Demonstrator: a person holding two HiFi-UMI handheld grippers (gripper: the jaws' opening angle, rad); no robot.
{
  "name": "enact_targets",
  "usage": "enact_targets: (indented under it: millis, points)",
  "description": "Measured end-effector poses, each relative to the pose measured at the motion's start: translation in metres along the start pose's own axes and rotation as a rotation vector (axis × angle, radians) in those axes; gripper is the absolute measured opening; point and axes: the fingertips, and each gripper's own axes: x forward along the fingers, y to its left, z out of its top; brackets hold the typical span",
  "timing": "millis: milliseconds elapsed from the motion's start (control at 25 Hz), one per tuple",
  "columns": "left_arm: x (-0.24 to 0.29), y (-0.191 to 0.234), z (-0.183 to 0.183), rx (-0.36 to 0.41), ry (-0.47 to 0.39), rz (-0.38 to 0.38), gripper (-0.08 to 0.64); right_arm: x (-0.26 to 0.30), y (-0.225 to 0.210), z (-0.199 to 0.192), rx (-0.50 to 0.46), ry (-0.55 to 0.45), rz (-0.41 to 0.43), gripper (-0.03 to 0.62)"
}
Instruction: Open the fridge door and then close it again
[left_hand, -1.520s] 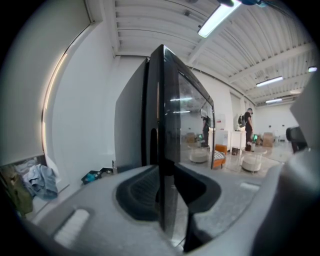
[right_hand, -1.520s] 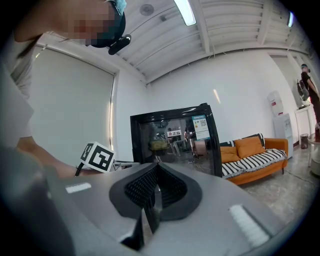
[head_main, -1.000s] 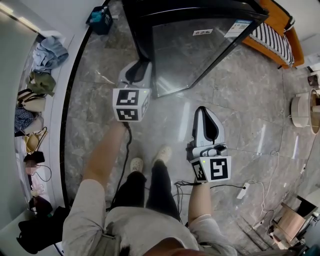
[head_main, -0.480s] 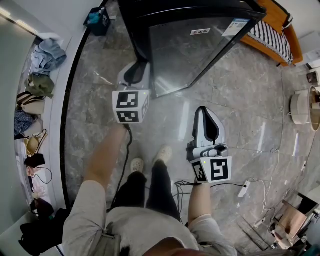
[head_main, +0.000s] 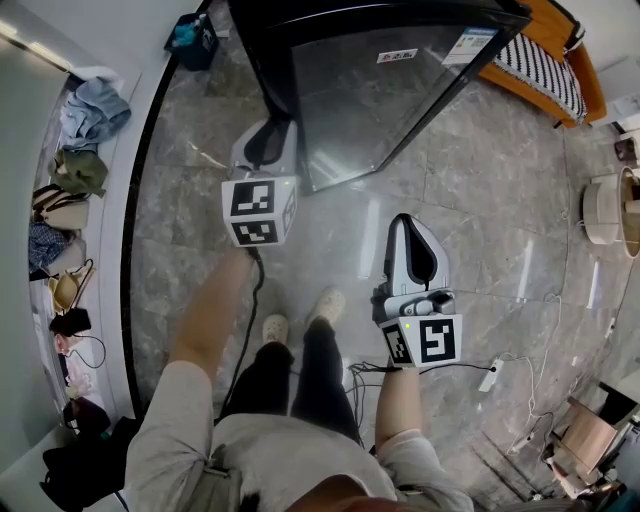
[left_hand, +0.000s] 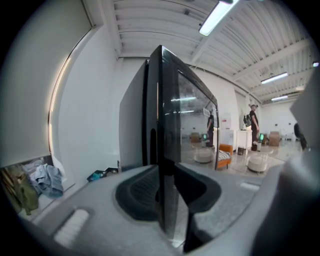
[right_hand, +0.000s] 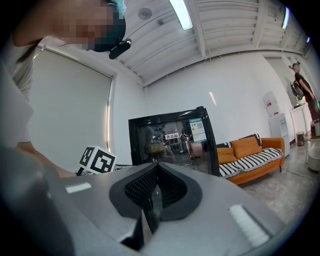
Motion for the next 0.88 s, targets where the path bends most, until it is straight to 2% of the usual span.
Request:
enact_targets:
  millis: [280,520,880]
  points:
    - [-0.038,-0.045,-0.006,0.039,-0.065,-0.033,0.078,-0.010,-0.009,0.004,-0.005,-0.008,0.003,0.002]
    - [-0.059,-0.075,-0.011,0.044,-0.055,-0.058,0.064,-0.024,-0.011,0.007,-0.005,-0.016,0.012,0.002]
    - [-0.080,-0.102,-0.013,0.035,-0.058,-0.035,0.060,-0.050,-0.013,0.017,-0.012,-0.026,0.017,0.002]
